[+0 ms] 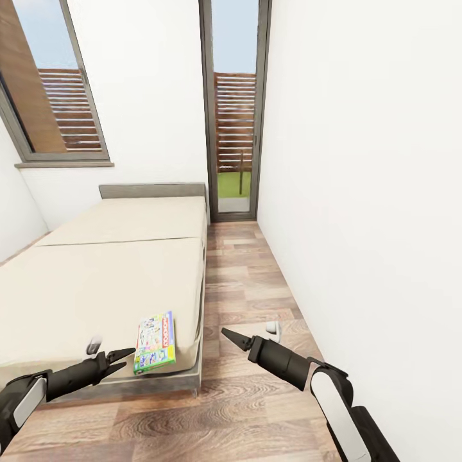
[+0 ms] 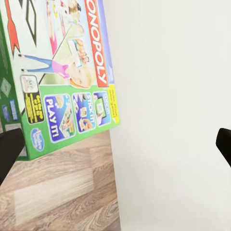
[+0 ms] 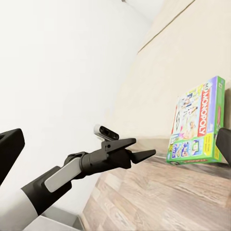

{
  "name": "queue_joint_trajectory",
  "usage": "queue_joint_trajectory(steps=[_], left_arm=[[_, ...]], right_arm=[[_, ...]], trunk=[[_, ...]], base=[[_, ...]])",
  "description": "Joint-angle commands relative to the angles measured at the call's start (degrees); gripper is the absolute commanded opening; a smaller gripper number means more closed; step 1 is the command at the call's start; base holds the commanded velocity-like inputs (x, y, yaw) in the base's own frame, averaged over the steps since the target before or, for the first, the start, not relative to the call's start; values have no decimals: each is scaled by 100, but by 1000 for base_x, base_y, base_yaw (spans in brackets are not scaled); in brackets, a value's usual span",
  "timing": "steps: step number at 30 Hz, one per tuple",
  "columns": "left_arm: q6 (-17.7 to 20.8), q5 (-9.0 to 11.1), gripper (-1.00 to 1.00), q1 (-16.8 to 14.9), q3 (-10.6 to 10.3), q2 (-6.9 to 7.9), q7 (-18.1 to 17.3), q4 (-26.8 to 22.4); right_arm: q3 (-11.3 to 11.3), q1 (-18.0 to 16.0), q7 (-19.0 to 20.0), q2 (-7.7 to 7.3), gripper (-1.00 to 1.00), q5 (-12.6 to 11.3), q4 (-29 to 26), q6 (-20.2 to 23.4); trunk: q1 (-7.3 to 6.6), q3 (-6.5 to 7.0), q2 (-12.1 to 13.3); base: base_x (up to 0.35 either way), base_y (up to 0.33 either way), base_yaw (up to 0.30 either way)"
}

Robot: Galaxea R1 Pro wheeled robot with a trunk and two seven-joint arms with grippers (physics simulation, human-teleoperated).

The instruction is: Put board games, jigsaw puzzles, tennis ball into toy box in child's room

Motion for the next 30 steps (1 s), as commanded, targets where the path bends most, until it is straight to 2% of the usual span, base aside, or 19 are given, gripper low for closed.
queue_joint_trajectory(steps=[1, 30], left_arm=[[42, 24, 100, -3, 1, -1, -6, 0], [48, 28, 100, -3, 3, -11, -18, -1]], right_arm=[[-5, -3, 0, 3, 100, -22, 0, 35], [-11, -3, 0, 3, 100, -15, 14, 34]], trunk=[[-1, -5, -2], [-1, -5, -2]], base=[[0, 0, 0], [0, 0, 0]])
